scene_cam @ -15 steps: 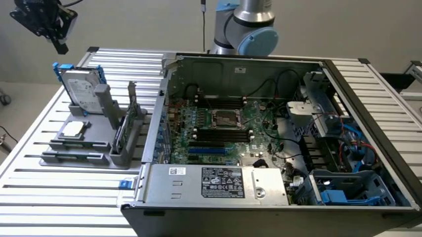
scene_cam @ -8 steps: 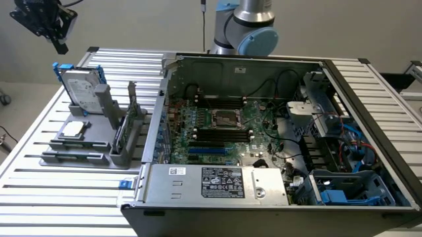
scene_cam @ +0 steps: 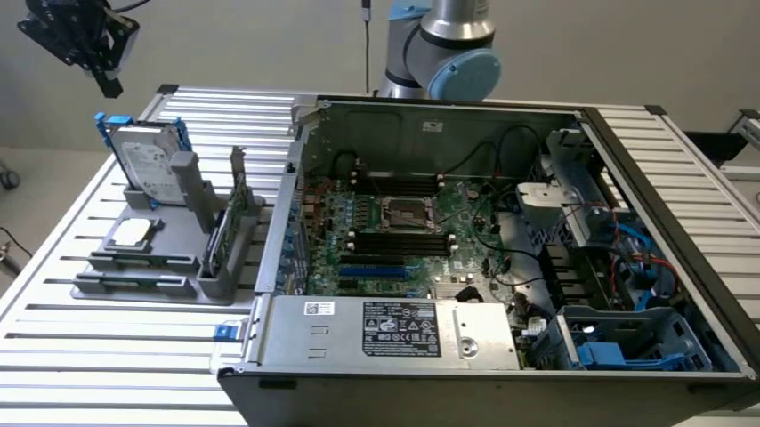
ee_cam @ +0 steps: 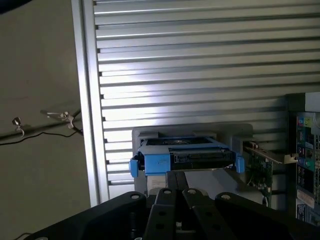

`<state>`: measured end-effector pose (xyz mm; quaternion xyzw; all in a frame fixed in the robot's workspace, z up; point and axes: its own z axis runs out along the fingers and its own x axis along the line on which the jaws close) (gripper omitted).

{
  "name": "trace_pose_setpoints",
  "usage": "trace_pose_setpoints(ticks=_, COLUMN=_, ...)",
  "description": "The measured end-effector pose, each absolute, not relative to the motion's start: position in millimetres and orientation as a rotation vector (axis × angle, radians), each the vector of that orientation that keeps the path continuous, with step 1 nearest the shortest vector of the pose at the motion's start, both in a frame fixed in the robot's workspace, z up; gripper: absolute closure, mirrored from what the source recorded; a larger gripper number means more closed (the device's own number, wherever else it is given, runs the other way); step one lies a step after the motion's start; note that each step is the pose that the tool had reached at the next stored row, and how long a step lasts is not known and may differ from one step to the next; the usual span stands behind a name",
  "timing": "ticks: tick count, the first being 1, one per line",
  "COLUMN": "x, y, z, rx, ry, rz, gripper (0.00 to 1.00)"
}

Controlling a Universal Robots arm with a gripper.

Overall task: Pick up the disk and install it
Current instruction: 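Pick up the disk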

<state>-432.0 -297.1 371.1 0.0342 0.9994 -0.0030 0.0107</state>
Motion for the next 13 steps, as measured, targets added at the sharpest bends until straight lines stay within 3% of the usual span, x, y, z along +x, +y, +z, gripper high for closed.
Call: trace_pose_setpoints(ticks=13, x=-432.9, y=-297.1, z=369.4, rx=-0.211, ry=3.114, rz=0.016, gripper=0.89)
